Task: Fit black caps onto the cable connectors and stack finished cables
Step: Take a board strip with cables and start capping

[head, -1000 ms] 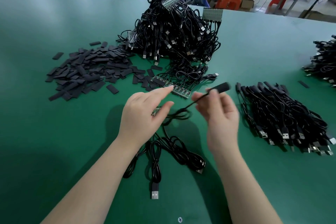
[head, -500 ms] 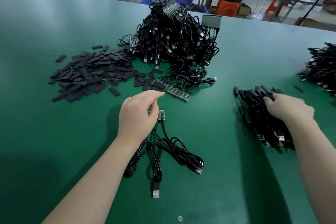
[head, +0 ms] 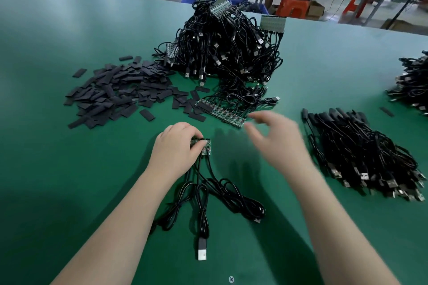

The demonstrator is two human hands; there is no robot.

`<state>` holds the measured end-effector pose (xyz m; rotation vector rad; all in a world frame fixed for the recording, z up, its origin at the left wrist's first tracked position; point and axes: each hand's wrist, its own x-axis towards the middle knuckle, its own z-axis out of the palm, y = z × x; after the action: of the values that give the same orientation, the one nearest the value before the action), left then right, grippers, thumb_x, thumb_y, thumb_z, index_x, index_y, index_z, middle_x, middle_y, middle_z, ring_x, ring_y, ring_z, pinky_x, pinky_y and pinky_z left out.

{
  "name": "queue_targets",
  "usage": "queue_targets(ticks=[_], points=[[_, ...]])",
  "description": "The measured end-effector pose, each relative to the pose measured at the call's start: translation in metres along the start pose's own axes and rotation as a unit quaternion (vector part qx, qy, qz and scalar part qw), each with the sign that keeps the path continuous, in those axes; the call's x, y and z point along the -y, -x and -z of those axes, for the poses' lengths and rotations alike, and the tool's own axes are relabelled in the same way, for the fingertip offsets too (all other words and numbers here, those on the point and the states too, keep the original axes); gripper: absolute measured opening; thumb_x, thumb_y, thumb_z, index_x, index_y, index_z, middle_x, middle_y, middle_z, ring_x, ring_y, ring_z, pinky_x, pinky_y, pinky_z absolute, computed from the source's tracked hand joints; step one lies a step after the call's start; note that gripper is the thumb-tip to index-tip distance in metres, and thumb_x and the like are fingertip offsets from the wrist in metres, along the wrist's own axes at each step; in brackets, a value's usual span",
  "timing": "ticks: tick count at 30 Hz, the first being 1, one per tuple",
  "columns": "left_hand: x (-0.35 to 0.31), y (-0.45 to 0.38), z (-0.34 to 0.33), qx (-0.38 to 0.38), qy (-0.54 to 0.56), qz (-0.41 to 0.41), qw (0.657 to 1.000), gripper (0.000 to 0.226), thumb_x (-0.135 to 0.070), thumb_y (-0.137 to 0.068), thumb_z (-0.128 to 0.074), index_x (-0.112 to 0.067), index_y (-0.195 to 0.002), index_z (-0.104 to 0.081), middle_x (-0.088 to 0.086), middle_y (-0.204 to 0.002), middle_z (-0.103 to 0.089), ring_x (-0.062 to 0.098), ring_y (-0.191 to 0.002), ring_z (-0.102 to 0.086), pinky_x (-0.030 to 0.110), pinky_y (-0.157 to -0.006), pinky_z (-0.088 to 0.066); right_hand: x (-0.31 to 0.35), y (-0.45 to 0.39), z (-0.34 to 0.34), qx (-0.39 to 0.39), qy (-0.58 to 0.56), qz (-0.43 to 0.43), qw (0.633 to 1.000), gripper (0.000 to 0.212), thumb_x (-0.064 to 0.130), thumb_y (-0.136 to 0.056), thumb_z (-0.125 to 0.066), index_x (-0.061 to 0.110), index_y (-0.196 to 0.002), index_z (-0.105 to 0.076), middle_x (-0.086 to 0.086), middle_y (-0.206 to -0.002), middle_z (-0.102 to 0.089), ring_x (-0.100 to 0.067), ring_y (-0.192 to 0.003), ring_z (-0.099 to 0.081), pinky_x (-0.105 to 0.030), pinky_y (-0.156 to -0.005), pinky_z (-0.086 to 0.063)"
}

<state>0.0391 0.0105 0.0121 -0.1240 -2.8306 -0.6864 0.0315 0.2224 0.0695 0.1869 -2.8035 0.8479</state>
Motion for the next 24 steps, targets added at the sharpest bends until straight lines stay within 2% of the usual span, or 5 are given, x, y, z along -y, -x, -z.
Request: queue_targets(ticks=[4, 9, 13, 19, 24], points=[[-0.005, 0.003, 0.004, -0.023, 0.188, 0.007, 0.982, 0.011, -0.031, -0.088, -0.067, -0.039, -0.086, -0.061, -0.021, -0.091, -0.064, -0.002, -0.089, -0.057, 0.02, -0.079, -0.047, 0.017, 0.014, -0.043, 0.081, -0.047, 0.04, 0.995, 0.035, 0.04, -0.094, -0.062, 0.025, -0.125, -0.066, 0.005, -0.115, -0.07, -0.014, -0.111, -0.06, -0.033, -0.098, -0.047], [-0.016, 0.004, 0.007, -0.005, 0.441, 0.038, 0.897, 0.027, -0.017, -0.082, -0.076, -0.043, -0.083, -0.068, -0.018, -0.088, -0.071, 0.002, -0.084, -0.068, 0.013, -0.075, -0.05, 0.011, 0.025, -0.055, 0.016, -0.195, 0.045, 0.98, 0.003, 0.022, -0.088, -0.073, 0.02, -0.09, -0.075, 0.014, -0.081, -0.071, -0.002, -0.077, -0.06, -0.019, -0.072, -0.047], [-0.021, 0.005, 0.006, 0.067, 0.533, 0.041, 0.842, 0.03, -0.022, -0.077, -0.076, -0.041, -0.098, -0.067, -0.007, -0.099, -0.074, 0.012, -0.091, -0.072, 0.017, -0.079, -0.052, 0.002, 0.028, -0.047, -0.018, -0.319, -0.031, 0.947, 0.018, 0.018, -0.083, -0.079, 0.032, -0.084, -0.068, 0.012, -0.066, -0.068, 0.002, -0.059, -0.056, -0.011, -0.062, -0.042], [-0.027, 0.008, 0.002, 0.019, 0.46, 0.019, 0.887, 0.044, -0.008, -0.079, -0.078, -0.047, -0.095, -0.067, -0.017, -0.096, -0.073, 0.002, -0.092, -0.068, 0.014, -0.078, -0.05, 0.003, 0.029, -0.043, -0.031, -0.342, -0.033, 0.939, 0.019, 0.017, -0.081, -0.08, 0.032, -0.075, -0.07, 0.012, -0.073, -0.072, -0.003, -0.068, -0.064, -0.015, -0.066, -0.05], [-0.033, 0.011, 0.0, -0.011, 0.446, 0.039, 0.894, 0.034, -0.005, -0.078, -0.078, -0.032, -0.095, -0.067, -0.021, -0.066, -0.067, -0.005, -0.062, -0.061, 0.007, -0.064, -0.045, 0.002, 0.028, -0.043, -0.028, -0.346, -0.041, 0.937, 0.018, 0.016, -0.081, -0.08, 0.032, -0.077, -0.072, 0.01, -0.075, -0.074, -0.004, -0.069, -0.067, -0.016, -0.067, -0.051]])
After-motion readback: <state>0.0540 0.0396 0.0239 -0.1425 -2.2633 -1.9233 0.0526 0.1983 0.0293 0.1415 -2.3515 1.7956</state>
